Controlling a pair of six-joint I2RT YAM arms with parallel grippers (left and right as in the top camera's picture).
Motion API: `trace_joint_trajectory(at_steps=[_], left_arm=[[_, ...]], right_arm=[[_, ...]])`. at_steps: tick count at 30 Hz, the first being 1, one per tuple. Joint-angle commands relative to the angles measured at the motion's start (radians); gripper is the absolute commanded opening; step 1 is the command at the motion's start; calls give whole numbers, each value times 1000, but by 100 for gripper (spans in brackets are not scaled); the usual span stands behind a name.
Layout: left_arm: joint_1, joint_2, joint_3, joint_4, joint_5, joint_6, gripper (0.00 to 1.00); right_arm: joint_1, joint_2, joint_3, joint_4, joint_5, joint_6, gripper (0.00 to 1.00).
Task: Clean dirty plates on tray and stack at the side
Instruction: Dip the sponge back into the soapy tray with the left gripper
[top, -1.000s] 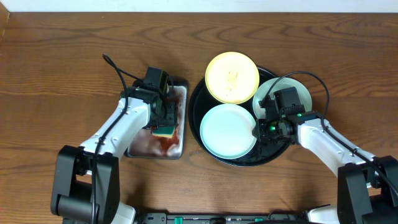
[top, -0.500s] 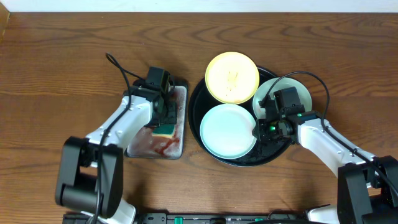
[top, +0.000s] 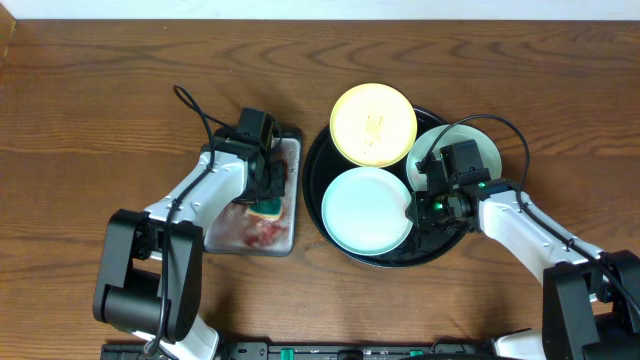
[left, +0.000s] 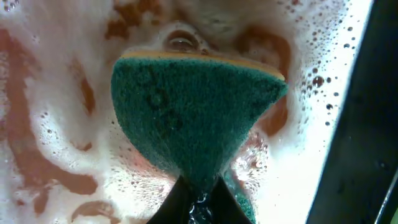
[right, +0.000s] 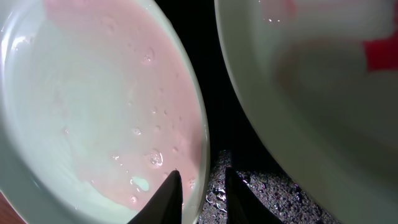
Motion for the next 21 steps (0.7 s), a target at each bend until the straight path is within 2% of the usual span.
trace_joint_trajectory(at_steps=[1,5,6,8,10,12,18,19,21], left_arm=[[-1,15,55,-4,8,56,7],[-1,-12,60,-8,8,55,8],[-1,-12,60,-13,8,55,11],[-1,-10,57,-27,9,55,39],[-1,-10,55,-48,9,55,52],[-1,-10,55,-73,12,42,54],[-1,-10,55,-121,12,24,57],[-1,-10,55,-121,13,23,58],[-1,-10,55,-120,12,24,58]], right_arm=[[5,5,9,0,-11,11,21],[5,5,9,0,-11,11,21],[5,5,9,-1,-11,11,21],[5,5,9,-2,-11,11,23],[5,5,9,-10,-11,11,26],[5,5,8,-19,-11,11,30],[5,5,-29,-4,-12,27,31],[5,5,-42,11,-14,27,30],[5,5,-64,39,-17,35,21]])
